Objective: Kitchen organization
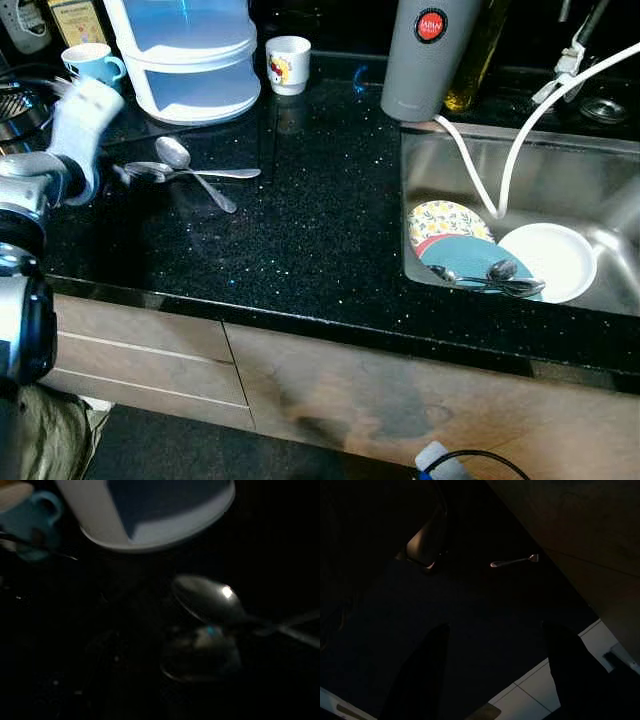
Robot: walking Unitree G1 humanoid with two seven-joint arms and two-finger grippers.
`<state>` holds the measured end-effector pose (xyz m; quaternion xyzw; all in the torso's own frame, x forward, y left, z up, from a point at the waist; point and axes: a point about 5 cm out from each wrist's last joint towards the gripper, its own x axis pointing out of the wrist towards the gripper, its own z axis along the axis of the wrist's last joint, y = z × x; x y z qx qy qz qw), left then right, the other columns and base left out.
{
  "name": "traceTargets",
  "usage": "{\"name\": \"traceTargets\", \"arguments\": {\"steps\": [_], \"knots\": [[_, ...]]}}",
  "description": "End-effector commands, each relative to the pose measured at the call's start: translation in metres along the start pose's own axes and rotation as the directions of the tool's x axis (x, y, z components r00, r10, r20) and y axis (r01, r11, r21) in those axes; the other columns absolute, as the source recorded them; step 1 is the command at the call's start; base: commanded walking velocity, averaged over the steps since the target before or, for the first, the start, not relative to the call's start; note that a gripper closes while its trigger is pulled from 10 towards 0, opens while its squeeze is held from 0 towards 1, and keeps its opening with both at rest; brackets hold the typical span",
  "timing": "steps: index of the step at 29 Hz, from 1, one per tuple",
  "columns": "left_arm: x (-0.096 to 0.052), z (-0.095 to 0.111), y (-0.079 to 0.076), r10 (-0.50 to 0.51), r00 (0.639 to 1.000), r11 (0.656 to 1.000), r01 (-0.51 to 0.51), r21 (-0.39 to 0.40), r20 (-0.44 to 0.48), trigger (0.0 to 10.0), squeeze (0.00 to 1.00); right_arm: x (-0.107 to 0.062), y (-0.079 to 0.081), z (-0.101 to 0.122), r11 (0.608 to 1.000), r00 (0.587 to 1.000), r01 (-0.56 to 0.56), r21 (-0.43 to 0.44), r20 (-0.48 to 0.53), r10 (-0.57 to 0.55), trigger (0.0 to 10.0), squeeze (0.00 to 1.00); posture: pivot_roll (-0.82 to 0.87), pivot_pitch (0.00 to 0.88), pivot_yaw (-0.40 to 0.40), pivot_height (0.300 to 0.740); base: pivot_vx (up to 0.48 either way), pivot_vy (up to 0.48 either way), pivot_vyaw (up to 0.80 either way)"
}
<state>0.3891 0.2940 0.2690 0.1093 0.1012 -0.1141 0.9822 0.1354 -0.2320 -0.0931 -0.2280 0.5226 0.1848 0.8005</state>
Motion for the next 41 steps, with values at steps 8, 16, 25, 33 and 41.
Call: {"name": "traceTargets", "arguments": {"steps": [8, 16, 25, 33, 41], "knots": [[0.007, 0.001, -0.009, 0.031, 0.974, 0.847, 0.093, -0.524, 0.224, 10.0, 0.00, 0.000, 0.003, -0.002, 1.000, 1.000, -0.012, -0.010, -0.009, 0.012, 10.0, 0.00, -0.07, 0.111, -0.009, 0.740, 0.000, 0.000, 0.00], [0.011, -0.033, -0.014, 0.113, 0.984, 0.697, 0.020, -0.716, 0.137, 10.0, 0.00, -0.001, 0.002, -0.004, 1.000, 1.000, -0.013, -0.014, -0.014, 0.013, 10.0, 0.00, -0.08, 0.112, -0.024, 0.740, 0.000, 0.000, 0.00], [0.009, -0.038, -0.011, 0.149, 0.984, 0.678, -0.028, -0.734, 0.101, 10.0, 0.00, -0.001, 0.002, -0.005, 0.999, 0.999, -0.033, -0.015, -0.005, 0.033, 10.0, 0.00, -0.07, 0.111, -0.032, 0.740, 0.000, 0.000, 0.00], [0.008, -0.034, -0.009, 0.149, 0.982, 0.689, -0.020, -0.725, 0.115, 10.0, 0.00, -0.001, 0.003, -0.005, 0.999, 0.999, -0.050, -0.004, 0.003, 0.050, 10.0, 0.00, -0.07, 0.107, -0.037, 0.740, 0.000, 0.000, 0.68], [0.010, -0.034, -0.013, 0.133, 0.985, 0.700, -0.017, -0.714, 0.107, 10.0, 0.00, -0.002, 0.000, -0.007, 1.000, 1.000, -0.026, -0.001, -0.001, 0.026, 10.0, 0.00, -0.08, 0.125, -0.044, 0.740, 0.000, 0.000, 0.10]]}}
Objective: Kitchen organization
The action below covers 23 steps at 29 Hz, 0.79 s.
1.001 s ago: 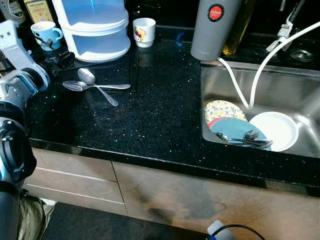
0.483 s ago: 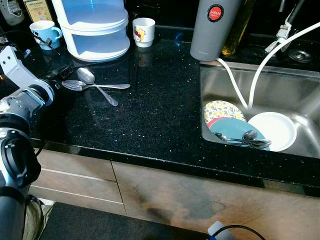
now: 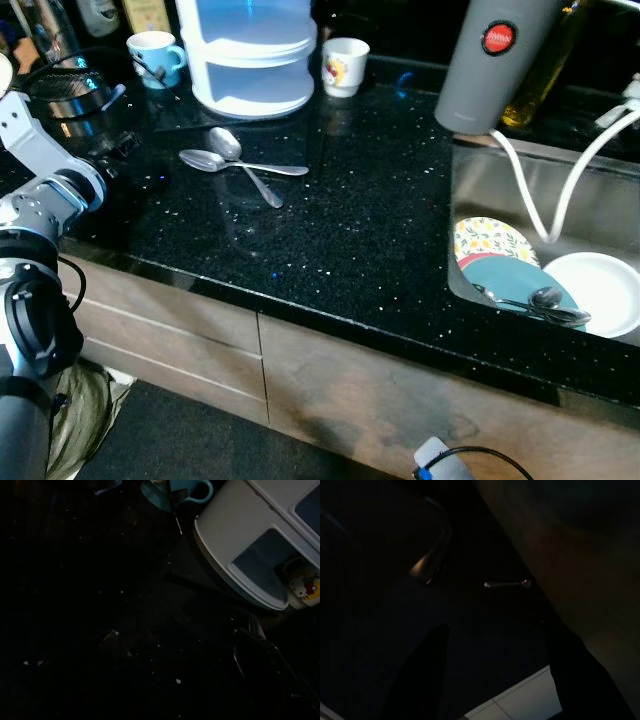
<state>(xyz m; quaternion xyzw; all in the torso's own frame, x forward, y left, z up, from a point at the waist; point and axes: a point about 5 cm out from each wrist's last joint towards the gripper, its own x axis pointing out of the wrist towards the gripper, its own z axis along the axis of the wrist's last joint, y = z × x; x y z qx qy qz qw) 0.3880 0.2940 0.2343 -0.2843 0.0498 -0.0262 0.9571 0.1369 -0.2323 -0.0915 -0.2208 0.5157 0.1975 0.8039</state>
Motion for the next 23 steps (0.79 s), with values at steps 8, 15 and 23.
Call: {"name": "traceTargets", "arguments": {"steps": [8, 15, 23], "knots": [[0.005, 0.003, -0.013, -0.066, 0.998, 0.998, 0.066, 0.012, 0.009, 10.0, 0.00, -0.003, -0.002, -0.011, 1.000, 0.999, 0.009, -0.018, -0.033, -0.009, 10.0, 0.00, -0.10, 0.143, -0.057, 0.740, 0.000, 0.000, 0.00], [0.009, 0.001, -0.026, -0.145, 0.989, 0.987, 0.146, 0.067, -0.017, 10.0, 0.00, -0.005, -0.004, -0.015, 0.999, 0.999, 0.019, -0.027, -0.039, -0.020, 10.0, 0.00, -0.11, 0.156, -0.063, 0.740, 0.000, 0.000, 0.00], [0.015, -0.007, -0.040, -0.174, 0.980, 0.977, 0.184, 0.111, -0.092, 10.0, 0.00, -0.005, -0.004, -0.016, 0.999, 0.999, 0.022, -0.029, -0.041, -0.023, 10.0, 0.00, -0.11, 0.159, -0.064, 0.740, 0.000, 0.000, 0.00]]}}
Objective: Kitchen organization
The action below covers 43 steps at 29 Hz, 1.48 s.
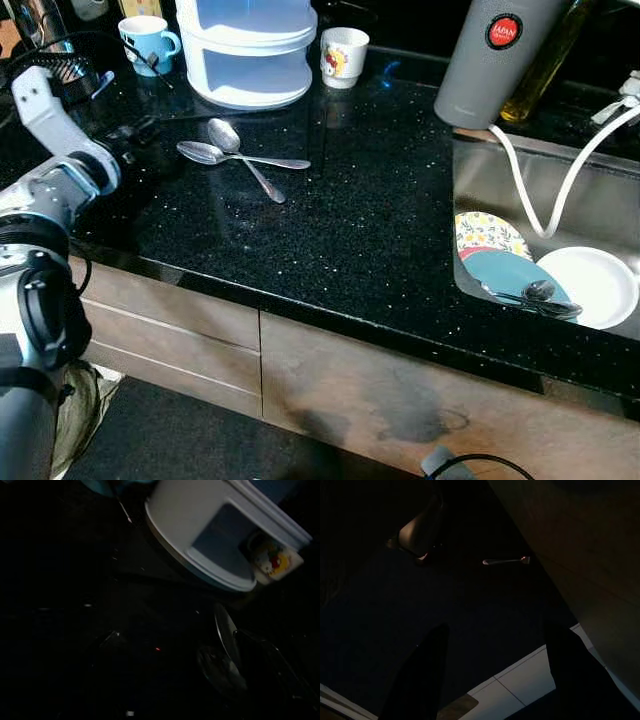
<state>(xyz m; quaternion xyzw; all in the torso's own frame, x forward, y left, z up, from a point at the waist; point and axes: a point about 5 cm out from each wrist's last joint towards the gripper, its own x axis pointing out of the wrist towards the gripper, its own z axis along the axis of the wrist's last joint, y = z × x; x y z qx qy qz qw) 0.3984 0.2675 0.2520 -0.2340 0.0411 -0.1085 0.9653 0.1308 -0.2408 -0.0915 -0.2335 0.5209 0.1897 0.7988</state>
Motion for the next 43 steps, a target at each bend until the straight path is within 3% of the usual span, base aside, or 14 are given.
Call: {"name": "traceTargets", "arguments": {"steps": [1, 11, 29, 36, 43], "knots": [[0.007, -0.008, -0.011, -0.037, 0.998, 0.999, 0.037, 0.008, -0.059, 10.0, 0.00, -0.002, 0.000, -0.007, 1.000, 1.000, 0.002, -0.015, -0.018, -0.002, 10.0, 0.00, -0.11, 0.160, -0.064, 0.740, 0.000, 0.000, 0.00], [0.011, -0.008, -0.018, -0.051, 0.997, 0.999, 0.051, -0.007, -0.063, 10.0, 0.00, -0.002, -0.001, -0.007, 1.000, 1.000, 0.008, -0.012, -0.018, -0.008, 10.0, 0.00, -0.12, 0.161, -0.063, 0.740, 0.000, 0.000, 0.00], [0.020, -0.010, -0.040, -0.169, 0.983, 0.985, 0.167, -0.038, -0.076, 10.0, 0.00, -0.003, -0.001, -0.012, 1.000, 1.000, 0.011, -0.013, -0.025, -0.011, 10.0, 0.00, -0.14, 0.150, -0.060, 0.740, 0.000, 0.000, 0.00], [0.023, -0.011, -0.044, -0.156, 0.985, 0.987, 0.153, -0.045, -0.072, 10.0, 0.00, -0.003, 0.000, -0.013, 1.000, 1.000, 0.013, -0.007, -0.025, -0.013, 10.0, 0.00, -0.14, 0.152, -0.057, 0.740, 0.000, 0.000, 0.00], [0.021, 0.006, -0.041, -0.111, 0.993, 0.988, 0.113, -0.106, 0.024, 10.0, 0.00, -0.004, 0.002, -0.014, 1.000, 1.000, 0.009, -0.005, -0.026, -0.009, 10.0, 0.00, -0.14, 0.159, -0.058, 0.740, 0.000, 0.000, 0.00]]}}
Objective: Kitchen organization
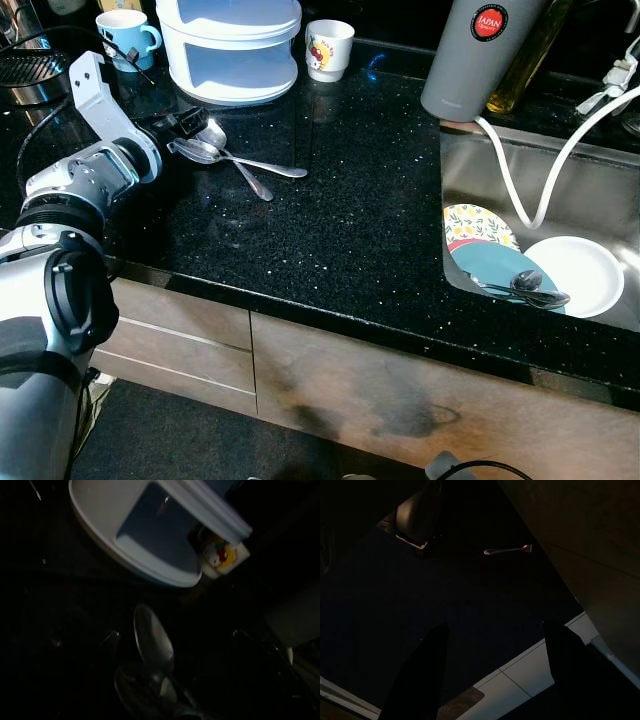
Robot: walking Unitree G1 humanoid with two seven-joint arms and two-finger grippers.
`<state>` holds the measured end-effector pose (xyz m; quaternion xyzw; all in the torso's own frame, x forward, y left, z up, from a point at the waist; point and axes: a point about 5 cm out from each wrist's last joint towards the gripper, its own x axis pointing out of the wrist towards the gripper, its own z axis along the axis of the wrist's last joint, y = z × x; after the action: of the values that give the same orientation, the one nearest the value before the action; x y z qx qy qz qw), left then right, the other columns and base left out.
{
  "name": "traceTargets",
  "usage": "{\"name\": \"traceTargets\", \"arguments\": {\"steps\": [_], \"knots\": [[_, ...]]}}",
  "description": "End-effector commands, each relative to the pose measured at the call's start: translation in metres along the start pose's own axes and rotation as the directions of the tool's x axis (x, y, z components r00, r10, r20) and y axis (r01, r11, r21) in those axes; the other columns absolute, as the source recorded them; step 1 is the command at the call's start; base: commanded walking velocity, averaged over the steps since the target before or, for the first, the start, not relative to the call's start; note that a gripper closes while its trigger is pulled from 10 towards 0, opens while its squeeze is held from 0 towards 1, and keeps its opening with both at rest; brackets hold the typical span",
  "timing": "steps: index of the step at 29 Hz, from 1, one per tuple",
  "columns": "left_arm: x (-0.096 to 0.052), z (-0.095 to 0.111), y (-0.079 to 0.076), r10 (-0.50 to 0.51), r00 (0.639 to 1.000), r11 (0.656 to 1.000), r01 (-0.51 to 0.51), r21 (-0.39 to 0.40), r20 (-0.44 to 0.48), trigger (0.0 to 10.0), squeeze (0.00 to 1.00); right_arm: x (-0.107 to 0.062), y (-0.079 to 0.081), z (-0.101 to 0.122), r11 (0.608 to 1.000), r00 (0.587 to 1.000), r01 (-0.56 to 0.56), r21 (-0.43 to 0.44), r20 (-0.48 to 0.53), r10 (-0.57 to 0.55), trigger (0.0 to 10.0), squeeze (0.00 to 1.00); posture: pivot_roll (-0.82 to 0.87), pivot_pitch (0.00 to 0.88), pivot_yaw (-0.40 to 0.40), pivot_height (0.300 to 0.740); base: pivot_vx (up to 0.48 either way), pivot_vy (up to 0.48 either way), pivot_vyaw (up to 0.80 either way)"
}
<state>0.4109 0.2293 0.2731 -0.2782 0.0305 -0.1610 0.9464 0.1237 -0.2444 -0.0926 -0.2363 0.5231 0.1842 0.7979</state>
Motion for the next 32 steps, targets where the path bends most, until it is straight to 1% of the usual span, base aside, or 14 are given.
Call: {"name": "traceTargets", "arguments": {"steps": [1, 6, 7, 8, 13, 18, 22, 32], "knots": [[0.000, 0.002, 0.000, 0.004, 1.000, 1.000, -0.003, -0.029, 0.018, 10.0, 0.00, -0.002, 0.001, -0.007, 1.000, 1.000, -0.002, -0.007, -0.018, 0.002, 10.0, 0.00, -0.14, 0.163, -0.059, 0.740, 0.000, 0.000, 0.00], [-0.001, -0.009, 0.007, 0.055, 0.998, 0.996, -0.056, -0.069, -0.020, 10.0, 0.00, -0.002, 0.001, -0.007, 1.000, 1.000, -0.003, -0.006, -0.018, 0.003, 10.0, 0.00, -0.14, 0.168, -0.060, 0.740, 0.000, 0.000, 0.00], [-0.002, -0.016, 0.011, 0.083, 0.996, 0.991, -0.087, -0.104, -0.043, 10.0, 0.00, -0.002, 0.001, -0.007, 1.000, 1.000, -0.003, -0.007, -0.019, 0.002, 10.0, 0.00, -0.15, 0.172, -0.060, 0.740, 0.000, 0.000, 0.00], [-0.002, -0.018, 0.012, 0.093, 0.994, 0.989, -0.098, -0.113, -0.050, 10.0, 0.00, -0.002, 0.001, -0.007, 1.000, 1.000, -0.002, -0.007, -0.019, 0.002, 10.0, 0.00, -0.15, 0.173, -0.060, 0.740, 0.000, 0.000, 0.00], [-0.001, -0.023, 0.012, 0.118, 0.990, 0.981, -0.128, -0.143, -0.074, 10.0, 0.00, -0.002, 0.000, -0.008, 1.000, 1.000, -0.001, -0.006, -0.020, 0.000, 10.0, 0.00, -0.15, 0.178, -0.061, 0.740, 0.000, 0.000, 0.00], [-0.001, -0.024, 0.011, 0.120, 0.989, 0.981, -0.131, -0.141, -0.085, 10.0, 0.00, -0.002, 0.000, -0.008, 1.000, 1.000, 0.000, -0.006, -0.020, 0.000, 10.0, 0.00, -0.15, 0.179, -0.062, 0.740, 0.000, 0.000, 0.00], [0.000, -0.026, 0.009, 0.113, 0.986, 0.980, -0.130, -0.148, -0.122, 10.0, 0.00, -0.002, 0.000, -0.008, 1.000, 1.000, 0.001, -0.006, -0.020, -0.001, 10.0, 0.00, -0.15, 0.180, -0.061, 0.740, 0.000, 0.000, 0.00], [0.001, -0.029, 0.006, 0.091, 0.982, 0.981, -0.117, -0.152, -0.166, 10.0, 0.00, -0.002, -0.001, -0.008, 1.000, 1.000, 0.003, -0.006, -0.019, -0.003, 10.0, 0.00, -0.15, 0.183, -0.062, 0.740, 0.000, 0.000, 0.00]]}}
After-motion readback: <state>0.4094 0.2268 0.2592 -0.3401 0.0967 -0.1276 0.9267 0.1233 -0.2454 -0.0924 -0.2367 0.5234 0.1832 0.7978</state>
